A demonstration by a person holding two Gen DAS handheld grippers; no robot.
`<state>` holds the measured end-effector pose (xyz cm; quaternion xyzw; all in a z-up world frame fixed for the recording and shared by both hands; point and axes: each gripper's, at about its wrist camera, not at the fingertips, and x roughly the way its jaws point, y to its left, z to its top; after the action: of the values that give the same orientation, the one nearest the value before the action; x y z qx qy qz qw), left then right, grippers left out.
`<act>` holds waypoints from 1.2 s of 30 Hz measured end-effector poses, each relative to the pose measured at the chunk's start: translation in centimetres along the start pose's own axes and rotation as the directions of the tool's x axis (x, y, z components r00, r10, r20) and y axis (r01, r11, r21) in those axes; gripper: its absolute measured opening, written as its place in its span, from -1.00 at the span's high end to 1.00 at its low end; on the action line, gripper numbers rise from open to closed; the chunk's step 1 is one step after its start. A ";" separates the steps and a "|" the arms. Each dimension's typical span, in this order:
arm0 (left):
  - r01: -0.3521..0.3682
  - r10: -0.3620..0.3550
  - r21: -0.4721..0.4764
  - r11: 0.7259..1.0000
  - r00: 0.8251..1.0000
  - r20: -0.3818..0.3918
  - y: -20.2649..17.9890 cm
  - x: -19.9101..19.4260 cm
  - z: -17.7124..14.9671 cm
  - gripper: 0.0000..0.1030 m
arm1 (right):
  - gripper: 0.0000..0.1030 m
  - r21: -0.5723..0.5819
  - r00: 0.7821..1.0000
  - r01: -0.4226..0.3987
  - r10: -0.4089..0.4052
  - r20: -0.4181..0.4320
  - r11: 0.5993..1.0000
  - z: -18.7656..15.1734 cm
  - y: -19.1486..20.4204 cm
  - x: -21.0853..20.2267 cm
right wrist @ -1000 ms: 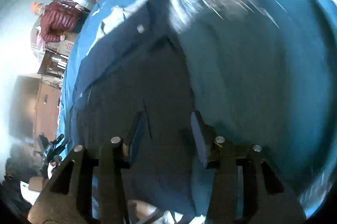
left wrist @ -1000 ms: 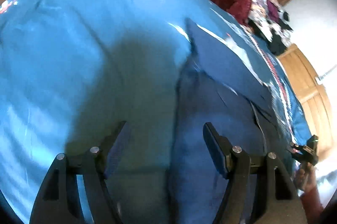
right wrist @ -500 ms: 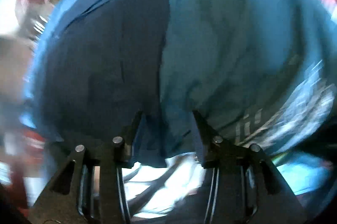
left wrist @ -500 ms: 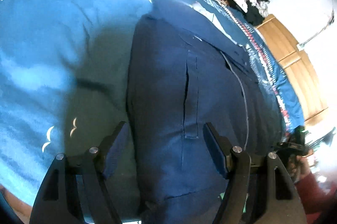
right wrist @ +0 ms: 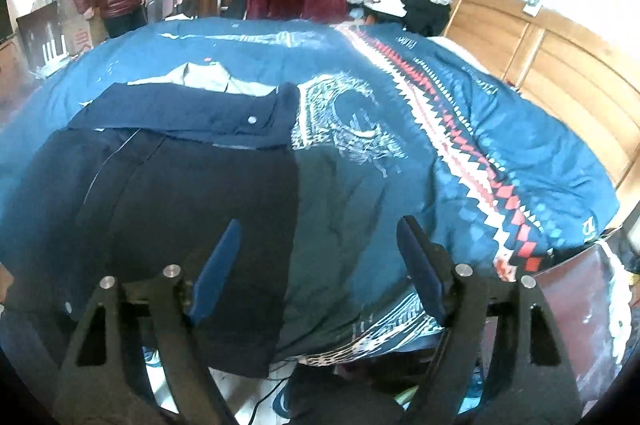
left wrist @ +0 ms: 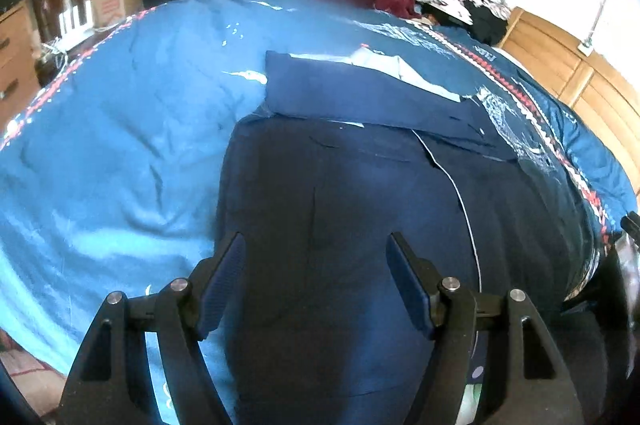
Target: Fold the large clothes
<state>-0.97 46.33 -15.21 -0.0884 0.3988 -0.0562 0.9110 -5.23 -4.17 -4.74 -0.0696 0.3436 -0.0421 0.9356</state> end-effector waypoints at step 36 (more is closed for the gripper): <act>0.211 -0.254 -0.270 0.939 0.958 -0.136 7.3 1.9 -5.3 -0.39 | -0.15 0.520 0.602 -0.502 0.711 -0.364 0.691 -9.9 -4.0 14.3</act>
<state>-3.36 52.54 -21.63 -0.2454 0.4650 -0.1199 0.8421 -0.91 -10.89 -20.72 0.2437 0.5802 0.2041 0.7499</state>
